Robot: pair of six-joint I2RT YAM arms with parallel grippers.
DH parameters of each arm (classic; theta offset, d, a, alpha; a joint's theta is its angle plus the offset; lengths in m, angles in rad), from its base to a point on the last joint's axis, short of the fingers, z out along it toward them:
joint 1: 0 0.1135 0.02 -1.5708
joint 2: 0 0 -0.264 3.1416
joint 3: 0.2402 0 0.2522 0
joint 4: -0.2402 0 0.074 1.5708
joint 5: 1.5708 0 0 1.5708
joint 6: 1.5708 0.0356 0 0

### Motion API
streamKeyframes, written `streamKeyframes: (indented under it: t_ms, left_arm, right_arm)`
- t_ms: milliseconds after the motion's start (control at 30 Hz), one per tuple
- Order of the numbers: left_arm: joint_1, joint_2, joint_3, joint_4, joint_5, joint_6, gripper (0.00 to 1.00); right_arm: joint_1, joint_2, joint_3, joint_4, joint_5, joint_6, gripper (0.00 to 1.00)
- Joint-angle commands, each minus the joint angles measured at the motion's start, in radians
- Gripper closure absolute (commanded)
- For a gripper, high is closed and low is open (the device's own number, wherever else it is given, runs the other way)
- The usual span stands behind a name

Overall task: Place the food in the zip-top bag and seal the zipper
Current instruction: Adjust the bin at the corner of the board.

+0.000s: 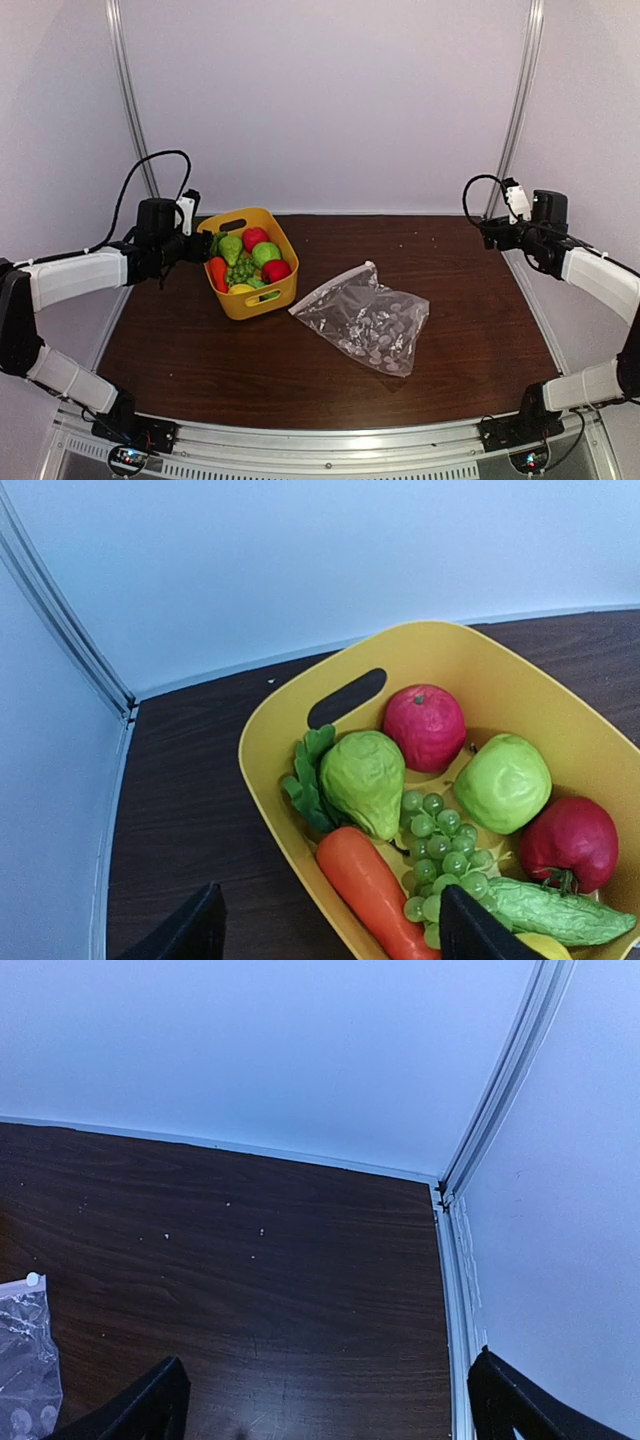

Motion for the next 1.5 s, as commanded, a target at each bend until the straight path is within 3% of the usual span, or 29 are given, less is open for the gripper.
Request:
streamKeyframes:
  t_ms: [0,333,667,833,1067,1333,1467]
  left_arm:
    - [0.029,-0.017,-0.01,0.107,0.047,-0.084,0.28]
    - [0.05,0.143,0.199,-0.224,-0.062,-0.324,0.38]
    - [0.055,0.265,0.295,-0.358,-0.046,-0.414,0.44]
    - [0.056,0.345,0.362,-0.429,-0.038,-0.448,0.62]
    - [0.057,0.325,0.356,-0.455,0.005,-0.431,0.9]
    - [0.055,0.217,0.295,-0.49,0.003,-0.39,1.0]
    - [0.055,0.158,0.256,-0.484,0.051,-0.385,1.0]
  right_arm:
    - [0.009,-0.075,-0.07,0.086,0.014,-0.034,0.02]
    - [-0.011,-0.14,-0.176,0.109,-0.237,-0.129,0.01]
    - [-0.013,-0.133,-0.205,0.124,-0.342,-0.174,0.0]
    - [-0.014,-0.145,-0.212,0.128,-0.369,-0.179,0.0]
    - [-0.015,-0.136,-0.213,0.126,-0.382,-0.19,0.0]
    - [-0.012,-0.088,-0.147,0.052,-0.425,-0.141,0.0]
    - [-0.002,0.019,0.021,-0.213,-0.513,-0.124,0.0]
